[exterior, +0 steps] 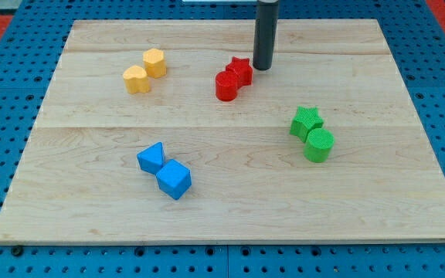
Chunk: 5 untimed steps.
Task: Move red star along with red circle towards blue cube
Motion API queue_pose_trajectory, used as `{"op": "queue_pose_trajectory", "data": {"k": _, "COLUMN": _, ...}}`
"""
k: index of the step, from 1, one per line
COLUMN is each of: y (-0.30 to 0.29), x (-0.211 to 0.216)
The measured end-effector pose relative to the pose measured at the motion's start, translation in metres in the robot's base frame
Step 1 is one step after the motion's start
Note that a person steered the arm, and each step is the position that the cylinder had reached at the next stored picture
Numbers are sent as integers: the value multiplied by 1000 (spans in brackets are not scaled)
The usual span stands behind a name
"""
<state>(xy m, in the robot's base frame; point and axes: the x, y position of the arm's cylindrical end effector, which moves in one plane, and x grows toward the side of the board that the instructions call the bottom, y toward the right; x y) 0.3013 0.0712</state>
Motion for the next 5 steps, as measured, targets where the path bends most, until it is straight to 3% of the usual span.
{"op": "queue_pose_trajectory", "data": {"k": 1, "y": -10, "x": -14}}
{"op": "queue_pose_trajectory", "data": {"k": 3, "y": -74, "x": 46}}
{"op": "queue_pose_trajectory", "data": {"k": 4, "y": -60, "x": 48}}
{"op": "queue_pose_trajectory", "data": {"k": 5, "y": 53, "x": 49}}
